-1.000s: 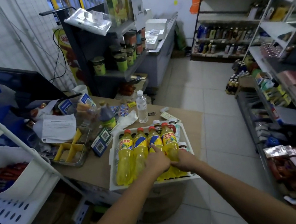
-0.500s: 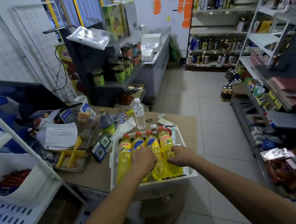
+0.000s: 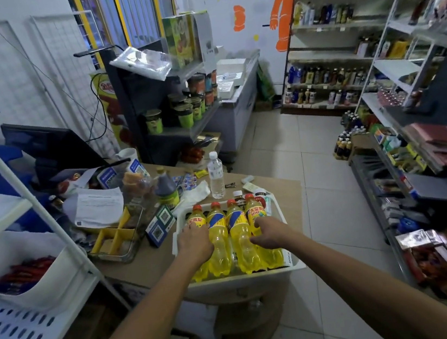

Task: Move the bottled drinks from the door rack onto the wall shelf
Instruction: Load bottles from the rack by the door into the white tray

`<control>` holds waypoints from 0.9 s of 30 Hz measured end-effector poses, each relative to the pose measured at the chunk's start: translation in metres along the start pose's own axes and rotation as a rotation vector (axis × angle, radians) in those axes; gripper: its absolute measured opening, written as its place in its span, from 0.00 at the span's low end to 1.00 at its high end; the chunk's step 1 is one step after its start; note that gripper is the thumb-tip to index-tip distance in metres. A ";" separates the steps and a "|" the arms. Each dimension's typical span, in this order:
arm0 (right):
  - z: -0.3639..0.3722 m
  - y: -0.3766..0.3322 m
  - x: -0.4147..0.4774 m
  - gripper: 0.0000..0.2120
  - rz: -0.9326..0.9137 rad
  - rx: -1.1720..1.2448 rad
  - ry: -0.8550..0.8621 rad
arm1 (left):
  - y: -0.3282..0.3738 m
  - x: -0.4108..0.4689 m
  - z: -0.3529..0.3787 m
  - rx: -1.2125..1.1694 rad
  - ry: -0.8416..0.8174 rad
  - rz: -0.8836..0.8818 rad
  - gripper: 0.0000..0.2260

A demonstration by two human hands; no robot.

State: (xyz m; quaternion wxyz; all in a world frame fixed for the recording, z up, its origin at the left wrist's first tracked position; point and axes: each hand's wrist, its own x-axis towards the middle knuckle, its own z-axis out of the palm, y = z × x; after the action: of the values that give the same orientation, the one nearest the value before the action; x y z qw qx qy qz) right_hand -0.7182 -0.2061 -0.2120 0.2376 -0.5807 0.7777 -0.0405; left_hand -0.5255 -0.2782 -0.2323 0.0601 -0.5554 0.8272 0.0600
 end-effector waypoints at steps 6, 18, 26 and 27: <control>0.004 0.011 0.016 0.22 -0.010 -0.018 -0.005 | -0.007 0.009 0.007 -0.017 -0.011 -0.053 0.17; -0.004 0.046 0.083 0.17 -0.016 0.006 0.048 | -0.022 0.054 0.020 -0.088 -0.003 -0.210 0.17; 0.005 0.063 0.111 0.16 0.038 0.151 0.174 | -0.038 0.063 0.038 -0.288 0.063 -0.265 0.19; 0.006 0.066 0.114 0.16 0.045 0.171 0.185 | -0.041 0.065 0.040 -0.308 0.053 -0.273 0.21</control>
State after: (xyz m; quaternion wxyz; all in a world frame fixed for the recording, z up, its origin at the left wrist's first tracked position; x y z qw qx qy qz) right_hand -0.7983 -0.2885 -0.2770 0.2144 -0.5345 0.8028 -0.1547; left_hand -0.5107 -0.3462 -0.2834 -0.0398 -0.6665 0.7265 0.1623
